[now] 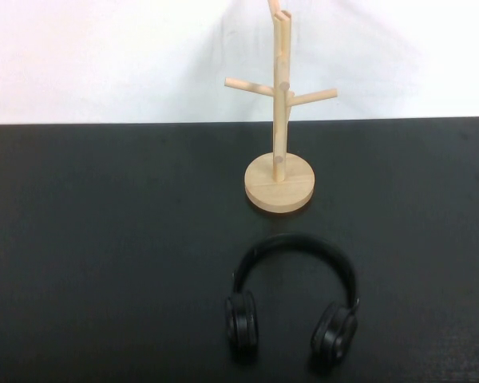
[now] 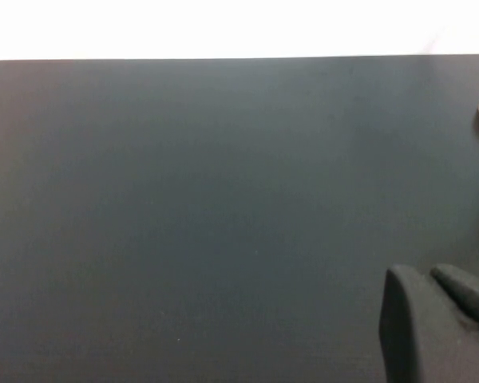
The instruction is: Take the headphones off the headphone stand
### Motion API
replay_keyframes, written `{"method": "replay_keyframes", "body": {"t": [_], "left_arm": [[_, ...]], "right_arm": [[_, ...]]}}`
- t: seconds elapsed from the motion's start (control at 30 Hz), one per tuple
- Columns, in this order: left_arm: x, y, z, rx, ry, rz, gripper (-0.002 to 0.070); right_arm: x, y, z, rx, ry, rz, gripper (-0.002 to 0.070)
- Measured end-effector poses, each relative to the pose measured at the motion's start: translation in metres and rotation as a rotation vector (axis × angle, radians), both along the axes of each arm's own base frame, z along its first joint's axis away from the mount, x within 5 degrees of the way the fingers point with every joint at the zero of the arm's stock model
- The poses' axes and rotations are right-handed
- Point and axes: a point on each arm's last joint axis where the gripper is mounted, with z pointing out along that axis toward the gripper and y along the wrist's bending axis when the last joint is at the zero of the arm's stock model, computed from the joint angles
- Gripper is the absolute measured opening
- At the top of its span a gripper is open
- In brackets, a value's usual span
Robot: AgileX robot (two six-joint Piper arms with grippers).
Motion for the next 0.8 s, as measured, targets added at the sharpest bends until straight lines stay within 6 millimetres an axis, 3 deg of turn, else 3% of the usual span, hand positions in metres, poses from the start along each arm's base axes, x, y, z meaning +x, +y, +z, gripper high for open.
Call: {"method": "replay_keyframes", "body": {"t": [0.17,0.3,0.47,0.63,0.8], "left_arm": [[0.0,0.0,0.0,0.0,0.0,0.0,-0.0003],[0.0,0.0,0.0,0.0,0.0,0.0,-0.0003],[0.0,0.0,0.0,0.0,0.0,0.0,-0.0003],[0.0,0.0,0.0,0.0,0.0,0.0,-0.0003],[0.0,0.0,0.0,0.0,0.0,0.0,-0.0003]], "right_arm": [[-0.023,-0.02,0.008,-0.033,-0.089,0.051,-0.0006],[-0.053,-0.051,-0.002,-0.018,-0.198,0.014,-0.0006],[-0.091,-0.081,-0.042,0.011,-0.476,-0.092,-0.0006],[-0.095,-0.086,-0.097,0.038,-0.715,-0.182,-0.0006],[-0.095,-0.089,-0.137,0.071,-0.966,-0.268,-0.0006]]}}
